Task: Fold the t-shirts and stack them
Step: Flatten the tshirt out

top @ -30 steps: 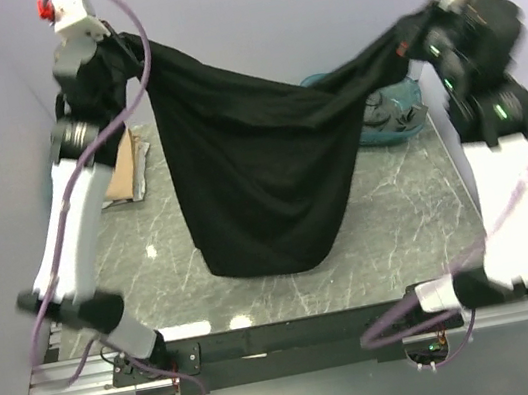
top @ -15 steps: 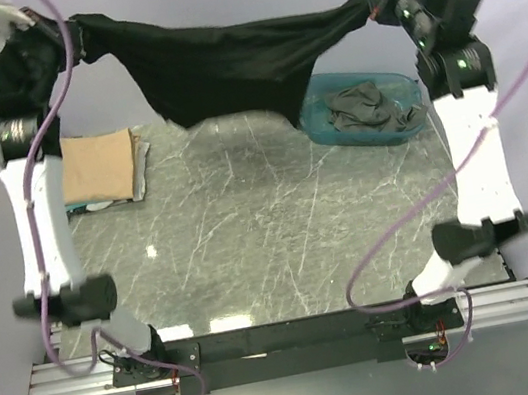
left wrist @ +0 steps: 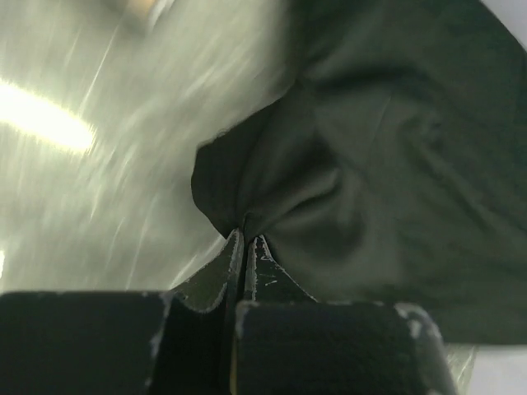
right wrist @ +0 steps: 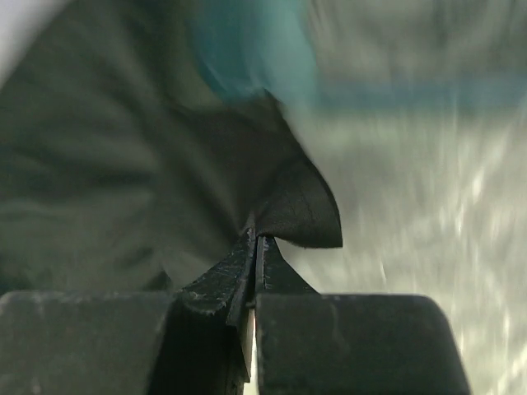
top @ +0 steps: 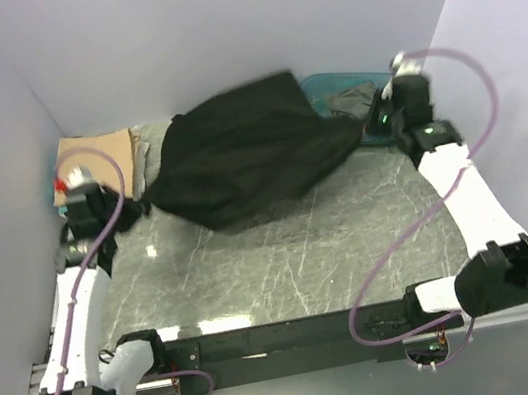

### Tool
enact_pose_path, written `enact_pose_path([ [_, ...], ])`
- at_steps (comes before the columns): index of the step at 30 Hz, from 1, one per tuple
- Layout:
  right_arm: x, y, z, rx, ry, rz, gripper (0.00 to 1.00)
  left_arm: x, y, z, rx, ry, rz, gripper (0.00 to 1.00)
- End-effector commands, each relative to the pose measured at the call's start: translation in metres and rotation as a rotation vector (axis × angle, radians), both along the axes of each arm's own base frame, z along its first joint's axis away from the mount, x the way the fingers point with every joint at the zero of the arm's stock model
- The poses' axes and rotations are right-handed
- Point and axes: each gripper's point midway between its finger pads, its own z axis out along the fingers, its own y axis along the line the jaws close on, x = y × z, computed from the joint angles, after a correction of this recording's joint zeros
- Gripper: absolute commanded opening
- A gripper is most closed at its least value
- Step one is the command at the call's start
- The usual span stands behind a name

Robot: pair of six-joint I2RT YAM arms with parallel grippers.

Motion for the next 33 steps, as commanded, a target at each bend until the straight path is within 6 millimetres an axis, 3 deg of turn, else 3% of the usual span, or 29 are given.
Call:
enact_pose_path([
  [1,-0.015,-0.008,-0.047,0.005,0.111,-0.055,0.0,-0.031,0.002,-0.028,-0.1,0.06,0.108,0.01],
  [2,-0.02,-0.009,-0.074,-0.001,0.167,-0.058,0.0,-0.04,0.001,-0.046,-0.101,0.115,0.11,0.01],
  [5,-0.026,-0.013,-0.12,-0.013,0.288,-0.073,0.0,-0.065,-0.003,-0.099,-0.102,0.259,0.09,0.01],
  [7,-0.029,-0.02,-0.142,-0.042,0.357,-0.102,0.0,-0.075,-0.009,-0.12,-0.139,0.315,0.092,0.01],
  [10,-0.033,-0.026,-0.163,-0.065,0.415,-0.132,0.0,-0.078,-0.016,-0.126,-0.176,0.346,0.081,0.01],
  [12,-0.03,-0.027,-0.164,-0.072,0.417,-0.141,0.0,-0.078,-0.006,-0.129,-0.14,0.355,0.136,0.01],
  [17,-0.028,-0.03,-0.148,-0.087,0.396,-0.152,0.0,-0.077,-0.009,-0.127,-0.149,0.385,0.124,0.01],
  [24,-0.051,-0.037,-0.121,-0.11,0.387,-0.168,0.0,-0.082,-0.002,-0.065,-0.114,0.296,0.128,0.01],
  [27,-0.066,-0.042,-0.119,-0.125,0.388,-0.184,0.0,-0.093,0.004,-0.063,-0.085,0.319,0.152,0.01],
  [33,-0.086,-0.046,-0.122,-0.138,0.401,-0.192,0.0,-0.106,-0.004,-0.076,-0.098,0.421,0.112,0.01],
])
